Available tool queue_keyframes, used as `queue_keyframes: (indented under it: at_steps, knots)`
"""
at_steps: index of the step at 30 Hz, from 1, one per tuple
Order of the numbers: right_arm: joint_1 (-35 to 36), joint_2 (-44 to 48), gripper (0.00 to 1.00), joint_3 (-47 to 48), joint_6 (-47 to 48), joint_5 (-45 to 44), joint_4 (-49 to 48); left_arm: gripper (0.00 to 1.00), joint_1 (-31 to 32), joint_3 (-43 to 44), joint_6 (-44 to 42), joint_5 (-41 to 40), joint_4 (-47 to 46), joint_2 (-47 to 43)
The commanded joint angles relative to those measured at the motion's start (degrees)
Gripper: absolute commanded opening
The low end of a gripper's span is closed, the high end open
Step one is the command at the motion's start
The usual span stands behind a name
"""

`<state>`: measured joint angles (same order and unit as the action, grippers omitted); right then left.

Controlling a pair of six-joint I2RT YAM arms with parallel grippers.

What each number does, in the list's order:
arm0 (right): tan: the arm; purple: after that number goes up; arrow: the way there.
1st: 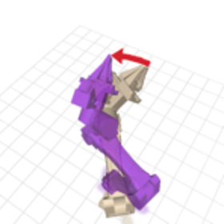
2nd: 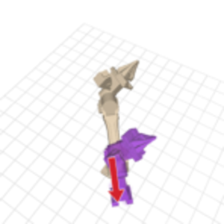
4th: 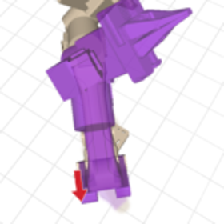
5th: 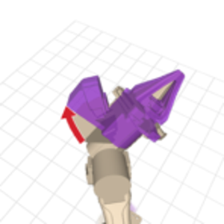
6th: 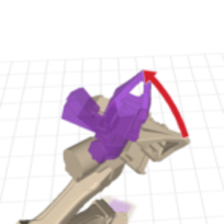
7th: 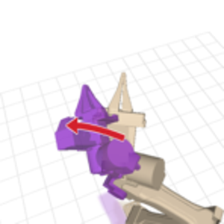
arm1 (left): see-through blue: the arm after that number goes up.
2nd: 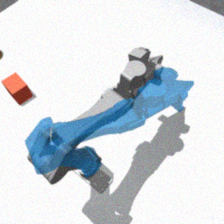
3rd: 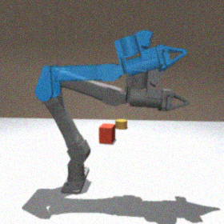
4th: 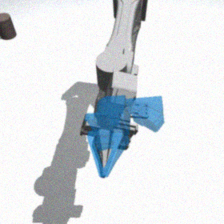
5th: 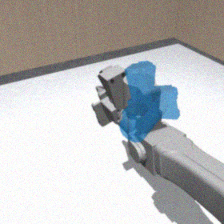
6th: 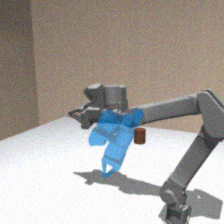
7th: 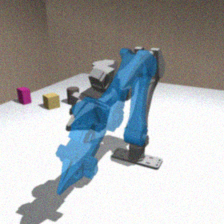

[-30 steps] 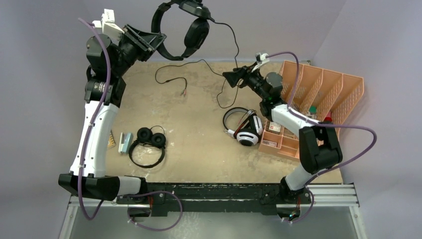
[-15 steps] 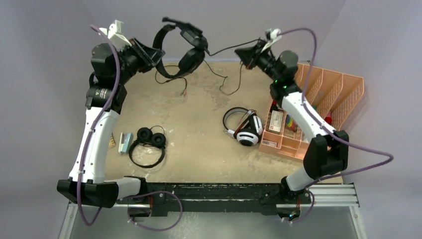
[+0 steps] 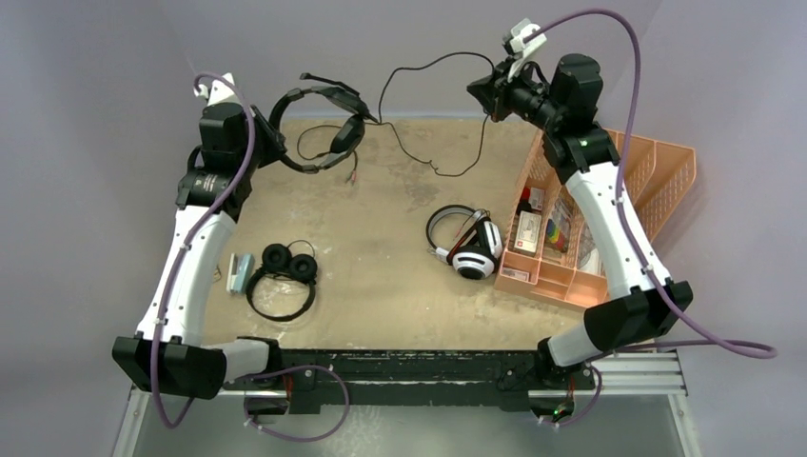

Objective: Wrap the headphones
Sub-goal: Wrap the headphones cable around the headphones.

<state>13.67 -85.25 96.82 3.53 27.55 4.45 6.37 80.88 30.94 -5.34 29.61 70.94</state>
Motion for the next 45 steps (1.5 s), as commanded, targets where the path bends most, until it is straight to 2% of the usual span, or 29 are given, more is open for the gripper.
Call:
queue_keyframes:
  at_steps: [1,5,8,13,22,26,31,37,42,45]
  knots:
    - [1.39,-0.46,0.00,7.97,7.98,4.93,7.52,0.00,0.12,-0.90,-3.41,-2.91,-0.68,2.20]
    - [6.72,-3.22,0.00,14.21,17.32,8.77,13.38,0.00,2.99,-2.01,-5.06,-3.59,-1.30,5.09]
    - [9.24,-6.48,0.00,19.15,20.74,10.10,17.57,0.00,6.01,-1.25,-7.31,-6.52,-1.77,7.33]
    - [11.41,-12.73,0.00,27.57,20.78,10.48,19.89,0.00,11.10,-1.58,-12.68,-7.48,-3.48,7.53]
    - [14.18,-21.25,0.00,37.42,20.20,6.98,21.04,0.00,15.16,-4.01,-18.50,-5.38,-4.85,6.13]
    - [14.57,-23.44,0.00,38.41,19.60,3.85,19.33,0.00,16.45,-5.50,-20.03,-2.01,-6.30,3.57]
    - [14.59,-28.25,0.00,44.16,17.40,3.32,20.82,0.00,19.10,-6.45,-22.01,1.48,-7.45,1.10]
    - [14.61,-29.34,0.00,40.88,13.13,-1.59,18.57,0.00,21.51,-5.71,-22.36,4.90,-8.37,-1.28]
    - [13.60,-28.40,0.00,36.14,8.32,-4.41,17.40,0.00,21.53,-7.05,-19.16,7.37,-12.11,-4.62]
    - [11.17,-25.49,0.00,30.39,1.80,-0.56,12.71,0.00,21.57,-6.35,-15.85,5.66,-11.69,-4.64]
